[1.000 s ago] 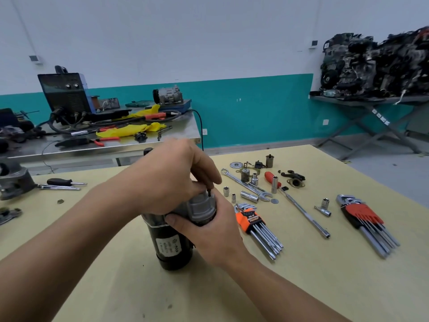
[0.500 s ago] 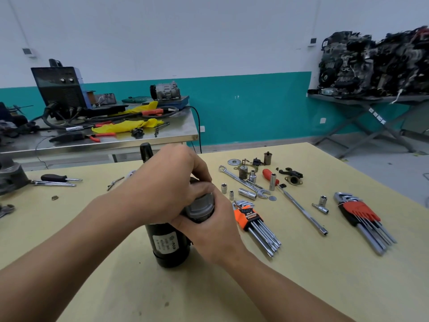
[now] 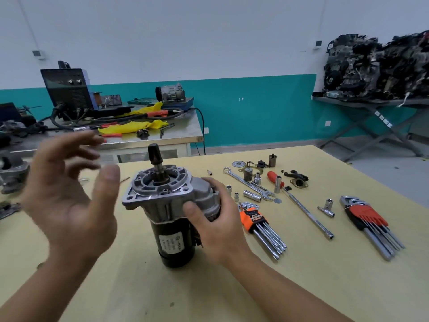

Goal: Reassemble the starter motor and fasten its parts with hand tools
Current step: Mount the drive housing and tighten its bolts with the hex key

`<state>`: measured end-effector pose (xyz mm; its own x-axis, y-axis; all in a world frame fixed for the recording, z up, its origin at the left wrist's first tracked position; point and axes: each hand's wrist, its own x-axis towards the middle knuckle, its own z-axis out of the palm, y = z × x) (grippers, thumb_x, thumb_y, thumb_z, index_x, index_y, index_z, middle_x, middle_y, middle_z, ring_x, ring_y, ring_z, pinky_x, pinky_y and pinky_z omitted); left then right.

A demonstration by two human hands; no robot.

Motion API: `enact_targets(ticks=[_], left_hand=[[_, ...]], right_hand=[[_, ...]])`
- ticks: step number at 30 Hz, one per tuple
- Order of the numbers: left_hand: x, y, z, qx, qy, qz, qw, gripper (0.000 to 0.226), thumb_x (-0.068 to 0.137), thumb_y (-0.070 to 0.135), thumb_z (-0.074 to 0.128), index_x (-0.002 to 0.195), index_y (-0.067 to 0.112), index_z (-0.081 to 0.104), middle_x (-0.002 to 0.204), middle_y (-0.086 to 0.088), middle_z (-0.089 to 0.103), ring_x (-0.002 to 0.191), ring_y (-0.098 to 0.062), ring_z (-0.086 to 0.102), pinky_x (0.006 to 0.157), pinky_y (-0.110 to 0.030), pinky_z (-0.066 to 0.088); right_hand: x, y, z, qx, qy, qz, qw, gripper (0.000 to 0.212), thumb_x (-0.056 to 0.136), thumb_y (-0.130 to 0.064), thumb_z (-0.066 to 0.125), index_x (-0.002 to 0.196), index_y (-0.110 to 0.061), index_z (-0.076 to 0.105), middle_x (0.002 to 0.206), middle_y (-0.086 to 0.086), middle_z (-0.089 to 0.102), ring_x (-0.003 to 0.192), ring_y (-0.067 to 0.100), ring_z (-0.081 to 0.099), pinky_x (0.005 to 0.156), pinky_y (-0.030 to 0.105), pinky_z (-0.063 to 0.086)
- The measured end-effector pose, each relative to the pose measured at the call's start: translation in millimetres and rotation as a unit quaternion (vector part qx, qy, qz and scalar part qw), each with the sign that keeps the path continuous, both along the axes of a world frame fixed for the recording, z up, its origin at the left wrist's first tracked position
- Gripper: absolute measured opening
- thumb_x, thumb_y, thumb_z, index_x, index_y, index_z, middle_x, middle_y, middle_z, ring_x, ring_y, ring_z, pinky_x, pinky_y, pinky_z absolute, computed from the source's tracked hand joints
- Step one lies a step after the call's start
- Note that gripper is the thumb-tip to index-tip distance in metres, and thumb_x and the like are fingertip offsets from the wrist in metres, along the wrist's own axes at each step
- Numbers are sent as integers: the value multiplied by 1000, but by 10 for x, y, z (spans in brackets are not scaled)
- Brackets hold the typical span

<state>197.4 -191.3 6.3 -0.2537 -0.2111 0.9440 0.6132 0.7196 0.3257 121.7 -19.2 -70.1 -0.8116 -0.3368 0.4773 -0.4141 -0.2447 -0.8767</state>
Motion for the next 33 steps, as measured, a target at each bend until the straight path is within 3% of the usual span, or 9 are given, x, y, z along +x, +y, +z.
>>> enact_targets(ticks=[2, 4, 6, 8, 11, 20, 25, 30, 33], left_hand=[[-26, -27, -272, 86, -95, -47, 991, 78, 76, 46, 68, 135, 3, 41, 127, 1, 51, 109, -7, 52, 89, -23, 45], [-66, 56, -475, 152, -224, -142, 952, 110, 57, 64, 80, 145, 15, 35, 137, 3, 53, 120, -10, 56, 93, -27, 50], [-172, 78, -646, 182, -274, -211, 921, 124, 50, 69, 85, 145, 6, 37, 133, -2, 63, 121, -14, 61, 91, -23, 52], [-274, 68, -734, 194, -271, -241, 912, 104, 56, 54, 87, 136, -1, 48, 125, -6, 69, 117, -19, 65, 88, -22, 54], [-332, 58, -815, 214, -245, -295, 899, 68, 65, 33, 83, 124, 6, 63, 118, -6, 73, 111, -21, 69, 84, -24, 56], [-295, 120, -834, 234, -233, -298, 896, 56, 64, 13, 88, 116, 9, 68, 113, -3, 75, 106, -17, 71, 80, -22, 56], [-277, 171, -770, 224, -223, -298, 901, 57, 61, 42, 91, 113, 29, 72, 116, -1, 74, 111, -19, 69, 85, -25, 56], [-270, 188, -778, 211, -225, -268, 913, 61, 60, 45, 91, 116, 34, 69, 118, 4, 73, 112, -14, 68, 84, -20, 55], [-268, 188, -765, 206, -225, -268, 914, 61, 60, 45, 91, 116, 34, 69, 119, 4, 73, 113, -14, 67, 84, -20, 55]], right_hand=[[-8, -9, 24, -4, 2, 3, 1000, 71, 68, -80, 63, 126, -44, 44, 107, -35, 67, 105, -5, 65, 84, 14, 52], [-41, -25, 48, -3, 11, 6, 1000, 72, 71, -83, 57, 127, -41, 44, 107, -34, 66, 106, -4, 64, 86, 16, 53], [-62, -52, 68, -9, 23, 17, 1000, 68, 76, -80, 54, 128, -36, 46, 110, -26, 69, 106, 1, 66, 85, 19, 54], [-78, -77, 72, -23, 24, 33, 999, 60, 83, -74, 54, 127, -33, 50, 113, -12, 71, 108, 12, 68, 86, 27, 56], [-105, -111, 54, -35, 42, 40, 998, 38, 95, -57, 50, 122, -31, 56, 112, -1, 72, 106, 20, 69, 84, 31, 57], [-186, -138, -3, -25, 30, 61, 997, 38, 97, -49, 46, 117, -19, 59, 109, 6, 71, 104, 23, 68, 84, 36, 58], [-256, 34, 154, 13, 34, 50, 998, 35, 97, -46, 44, 111, -25, 68, 107, -2, 74, 104, 13, 68, 82, 22, 54], [-370, 324, 353, 44, 70, -11, 997, 26, 96, -25, 52, 100, -30, 77, 104, -4, 75, 102, 17, 69, 81, 43, 61], [-355, 356, 367, 72, 80, -5, 994, 32, 99, -9, 56, 96, -34, 78, 103, -5, 76, 101, 18, 71, 77, 40, 62]])
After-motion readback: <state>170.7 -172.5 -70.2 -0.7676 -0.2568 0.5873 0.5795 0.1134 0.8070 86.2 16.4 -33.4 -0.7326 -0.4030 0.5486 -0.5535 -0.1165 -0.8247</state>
